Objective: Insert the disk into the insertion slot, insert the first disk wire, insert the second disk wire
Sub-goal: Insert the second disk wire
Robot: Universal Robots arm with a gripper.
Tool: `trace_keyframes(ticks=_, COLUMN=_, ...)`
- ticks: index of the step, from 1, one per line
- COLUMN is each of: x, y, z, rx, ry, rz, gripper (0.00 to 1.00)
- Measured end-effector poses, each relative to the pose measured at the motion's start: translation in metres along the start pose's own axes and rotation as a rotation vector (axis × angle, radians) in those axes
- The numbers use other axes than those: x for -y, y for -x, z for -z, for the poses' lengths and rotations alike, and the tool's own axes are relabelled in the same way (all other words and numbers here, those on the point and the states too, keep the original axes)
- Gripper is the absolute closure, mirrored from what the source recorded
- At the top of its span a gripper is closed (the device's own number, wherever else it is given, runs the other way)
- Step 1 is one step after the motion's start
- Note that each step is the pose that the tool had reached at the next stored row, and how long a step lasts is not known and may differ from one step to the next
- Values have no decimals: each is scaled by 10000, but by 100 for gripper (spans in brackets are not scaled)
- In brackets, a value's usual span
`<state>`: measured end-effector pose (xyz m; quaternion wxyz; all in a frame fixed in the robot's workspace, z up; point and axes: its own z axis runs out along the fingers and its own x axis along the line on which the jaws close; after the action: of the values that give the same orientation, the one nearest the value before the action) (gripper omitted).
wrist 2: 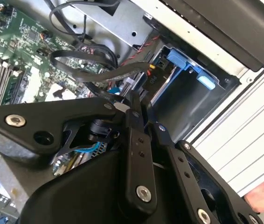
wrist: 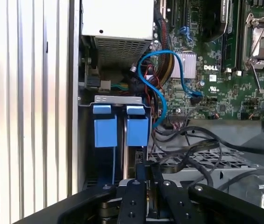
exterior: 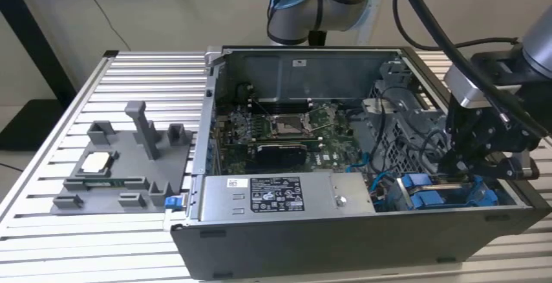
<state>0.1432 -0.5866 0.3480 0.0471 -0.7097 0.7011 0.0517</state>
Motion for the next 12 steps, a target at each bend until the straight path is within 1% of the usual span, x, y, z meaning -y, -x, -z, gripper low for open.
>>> trace_keyframes(ticks=4, x=22, y=-3, z=-17, rx=-3, ry=-10, rz=0, gripper=84)
trace_keyframes(ticks=9, x=25, y=-6, z=-36, rx=-14, ry=-81, rz=12, gripper=84)
trace_keyframes(ticks=12, x=26, y=-8, z=-46, rx=-19, ry=-138, rz=19, gripper=84)
